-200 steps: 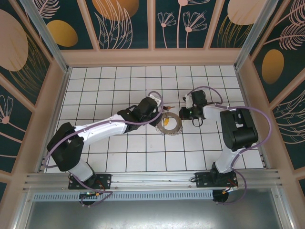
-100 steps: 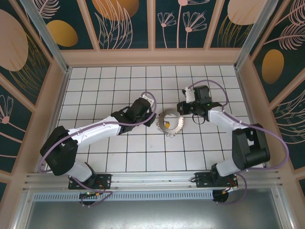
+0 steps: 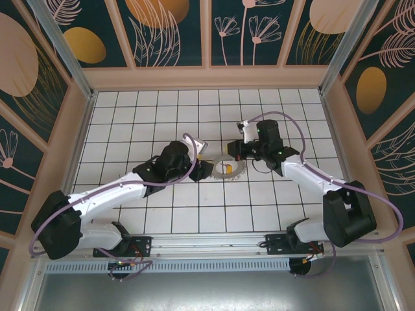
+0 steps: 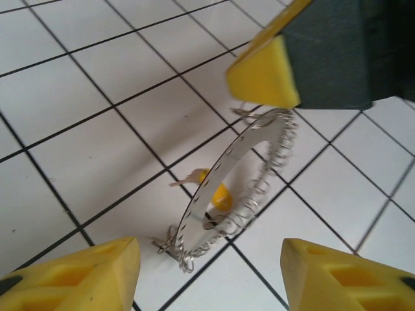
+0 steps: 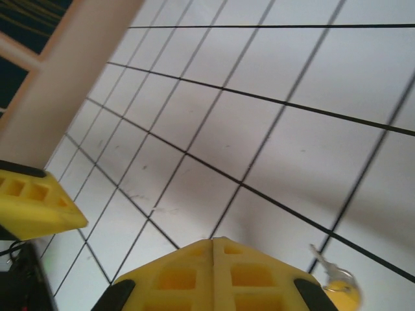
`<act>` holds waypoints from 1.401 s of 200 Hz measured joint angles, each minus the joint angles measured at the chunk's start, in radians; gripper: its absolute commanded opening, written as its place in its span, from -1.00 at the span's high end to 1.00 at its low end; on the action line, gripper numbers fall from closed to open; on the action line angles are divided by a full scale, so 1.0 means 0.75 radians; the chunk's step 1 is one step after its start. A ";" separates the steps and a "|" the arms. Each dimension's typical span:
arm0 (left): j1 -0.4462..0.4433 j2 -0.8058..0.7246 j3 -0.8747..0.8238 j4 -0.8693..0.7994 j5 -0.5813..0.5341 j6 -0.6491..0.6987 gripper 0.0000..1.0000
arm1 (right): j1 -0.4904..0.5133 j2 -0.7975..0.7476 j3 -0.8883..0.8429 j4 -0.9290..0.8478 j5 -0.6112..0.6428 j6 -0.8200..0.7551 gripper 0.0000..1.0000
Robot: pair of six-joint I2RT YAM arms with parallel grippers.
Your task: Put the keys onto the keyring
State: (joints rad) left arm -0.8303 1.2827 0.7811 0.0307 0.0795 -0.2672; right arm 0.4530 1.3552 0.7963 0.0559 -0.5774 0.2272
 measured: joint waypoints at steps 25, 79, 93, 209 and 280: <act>0.000 -0.044 -0.033 0.027 0.026 0.017 -0.40 | 0.043 -0.001 -0.001 0.030 -0.031 -0.013 1.00; 0.000 -0.104 -0.117 0.065 0.054 0.044 -0.40 | 0.148 -0.025 -0.001 0.041 -0.099 -0.137 1.00; 0.000 -0.131 -0.140 0.088 0.064 0.048 -0.40 | 0.159 -0.033 -0.001 0.042 -0.120 -0.168 1.00; 0.000 -0.226 -0.409 0.364 0.087 0.016 -0.52 | 0.222 -0.028 -0.077 0.275 -0.378 -0.228 1.00; 0.000 -0.228 -0.442 0.505 0.048 0.028 -0.47 | 0.223 0.008 -0.140 0.432 -0.520 -0.219 1.00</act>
State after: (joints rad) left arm -0.8303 1.1114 0.4496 0.4091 0.1158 -0.2462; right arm 0.6201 1.3609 0.6914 0.3798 -0.9672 0.0628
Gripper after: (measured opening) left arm 0.744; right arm 0.048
